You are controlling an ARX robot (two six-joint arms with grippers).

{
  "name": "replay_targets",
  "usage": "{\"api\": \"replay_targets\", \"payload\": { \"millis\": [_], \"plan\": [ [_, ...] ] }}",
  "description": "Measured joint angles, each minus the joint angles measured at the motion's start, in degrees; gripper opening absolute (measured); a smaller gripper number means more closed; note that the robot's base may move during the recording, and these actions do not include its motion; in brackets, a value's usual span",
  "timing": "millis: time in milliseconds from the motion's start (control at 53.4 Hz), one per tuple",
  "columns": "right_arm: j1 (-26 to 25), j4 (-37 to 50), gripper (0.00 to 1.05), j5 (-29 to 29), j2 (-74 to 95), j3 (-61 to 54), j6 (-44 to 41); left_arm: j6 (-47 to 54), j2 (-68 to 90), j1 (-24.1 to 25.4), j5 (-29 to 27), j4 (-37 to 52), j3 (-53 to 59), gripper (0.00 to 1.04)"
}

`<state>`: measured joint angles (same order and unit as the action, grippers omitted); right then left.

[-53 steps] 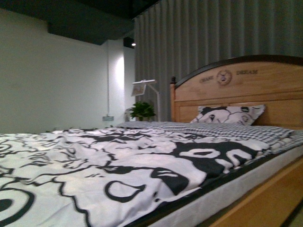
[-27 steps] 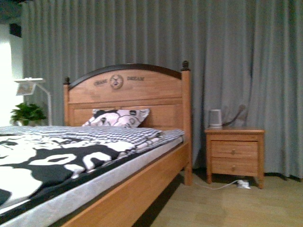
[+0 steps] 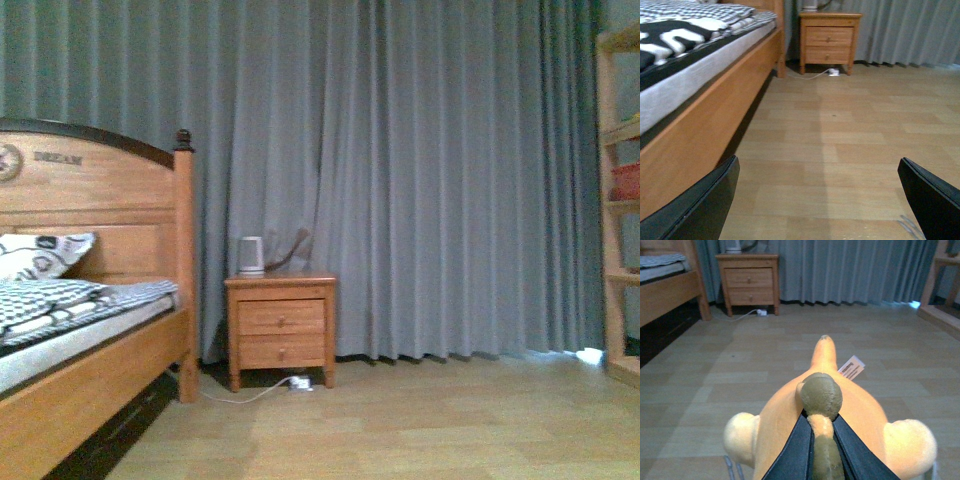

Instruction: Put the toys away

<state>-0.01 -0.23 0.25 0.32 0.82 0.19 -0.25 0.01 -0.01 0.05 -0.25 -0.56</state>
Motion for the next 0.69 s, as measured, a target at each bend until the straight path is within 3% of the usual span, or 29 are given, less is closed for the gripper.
{"api": "replay_targets", "payload": {
  "millis": [693],
  "plan": [
    [0.0, 0.0, 0.06, -0.2, 0.0, 0.0, 0.0, 0.0, 0.0, 0.0, -0.1, 0.0, 0.0, 0.98]
  ]
}}
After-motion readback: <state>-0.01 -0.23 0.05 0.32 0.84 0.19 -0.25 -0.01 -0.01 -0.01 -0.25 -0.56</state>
